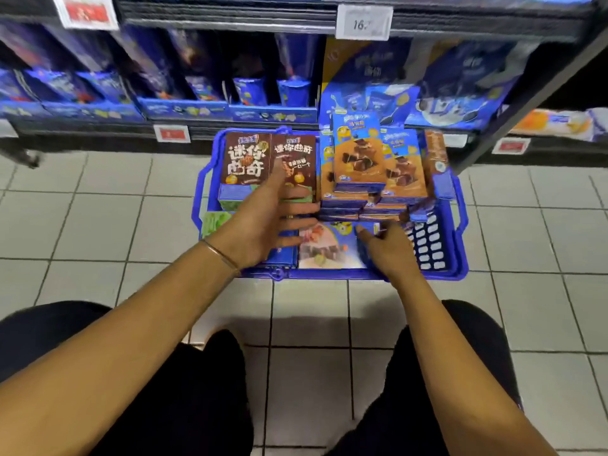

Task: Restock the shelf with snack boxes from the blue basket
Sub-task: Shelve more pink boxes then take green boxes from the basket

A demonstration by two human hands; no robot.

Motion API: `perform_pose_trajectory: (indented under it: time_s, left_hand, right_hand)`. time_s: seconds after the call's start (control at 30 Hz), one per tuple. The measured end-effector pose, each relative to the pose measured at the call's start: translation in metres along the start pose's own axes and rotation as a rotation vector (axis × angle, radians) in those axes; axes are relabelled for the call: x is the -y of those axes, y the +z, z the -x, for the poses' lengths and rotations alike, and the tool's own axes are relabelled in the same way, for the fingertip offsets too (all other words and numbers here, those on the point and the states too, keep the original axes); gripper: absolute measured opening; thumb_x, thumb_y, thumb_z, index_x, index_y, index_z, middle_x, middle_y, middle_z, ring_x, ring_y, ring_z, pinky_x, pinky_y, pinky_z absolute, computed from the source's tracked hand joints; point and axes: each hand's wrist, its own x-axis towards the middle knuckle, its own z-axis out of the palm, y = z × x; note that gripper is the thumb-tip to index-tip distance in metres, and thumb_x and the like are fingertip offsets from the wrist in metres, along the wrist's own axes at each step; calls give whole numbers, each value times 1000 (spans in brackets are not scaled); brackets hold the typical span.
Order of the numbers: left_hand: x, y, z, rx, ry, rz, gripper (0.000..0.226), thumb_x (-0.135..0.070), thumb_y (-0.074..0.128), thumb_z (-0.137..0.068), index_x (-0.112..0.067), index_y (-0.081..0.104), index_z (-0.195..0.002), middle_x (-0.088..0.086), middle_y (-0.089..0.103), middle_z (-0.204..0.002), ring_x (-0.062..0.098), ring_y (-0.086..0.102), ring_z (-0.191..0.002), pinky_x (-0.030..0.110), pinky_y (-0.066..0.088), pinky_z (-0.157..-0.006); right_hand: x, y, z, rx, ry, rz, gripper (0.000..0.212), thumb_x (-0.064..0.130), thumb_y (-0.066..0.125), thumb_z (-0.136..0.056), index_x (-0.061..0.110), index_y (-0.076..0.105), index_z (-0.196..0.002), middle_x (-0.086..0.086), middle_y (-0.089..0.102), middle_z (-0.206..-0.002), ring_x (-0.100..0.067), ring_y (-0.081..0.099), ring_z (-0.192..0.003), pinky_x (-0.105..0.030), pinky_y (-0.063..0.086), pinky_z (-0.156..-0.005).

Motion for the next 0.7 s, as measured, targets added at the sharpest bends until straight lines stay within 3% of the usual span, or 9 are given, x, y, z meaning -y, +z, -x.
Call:
perform_pose_trajectory:
  time_s: [0.03,0.1,0.2,0.3,0.4,0.5,0.57,0.7]
  left_hand:
    - [0,1,1,-8,6,0,82,-78,22,-100,-17,64,-135,6,75,-126,26,72,-116,37,54,-78]
    - [0,3,9,-32,16,-2,82,-77,24,-101,-16,64,-137,7,75,-126,27,72,-116,38,55,-77]
    - [2,3,16,-48,37,-19,81,-77,25,-100,-16,65,-135,6,75,-126,26,72,-115,37,53,-77]
    - [4,5,16,-25,24,-54,72,-74,32,-102,-18,66,-132,3,77,-124,23,73,-114,42,50,-90]
    - [2,7,18,25,39,-83,58,-67,43,-103,-20,66,-127,2,77,-123,22,74,-111,40,51,-87]
    - [0,14,21,27,168,-203,47,-56,56,-103,-20,65,-133,0,76,-125,22,73,-115,45,52,-102]
    - [1,19,23,19,304,-299,46,-49,72,-95,-22,66,-131,-2,76,-123,19,72,-115,43,52,-103]
    - [4,21,26,187,429,-315,71,-36,92,-75,-14,63,-136,6,72,-133,23,69,-125,39,55,-106]
  right_hand:
    - [-2,1,0,-20,-4,44,35,40,69,-92,9,53,-95,-4,59,-76,-20,55,-69,-34,39,-56]
    - [-2,1,4,-50,-1,85,34,38,72,-90,13,48,-94,2,52,-73,-17,50,-66,-33,33,-55]
    - [0,-1,8,-60,40,-23,37,34,76,-87,13,50,-102,-3,60,-90,-24,57,-83,-36,44,-72]
    - [5,-12,10,-87,17,-190,35,23,77,-87,14,46,-100,5,60,-89,-19,60,-85,-30,48,-68]
    - [13,-31,19,-72,-12,-317,30,20,76,-89,23,47,-100,4,69,-101,-9,72,-88,-29,58,-71]
    - [31,-58,33,-98,-125,-328,31,20,77,-88,20,56,-110,7,70,-102,-6,73,-88,-29,61,-71]
    - [53,-77,39,-90,-256,-327,33,17,78,-87,17,62,-116,1,71,-109,-10,71,-95,-30,61,-75]
    - [109,-99,51,39,-479,-314,35,16,80,-84,18,70,-117,-3,73,-110,-19,70,-104,-42,57,-92]
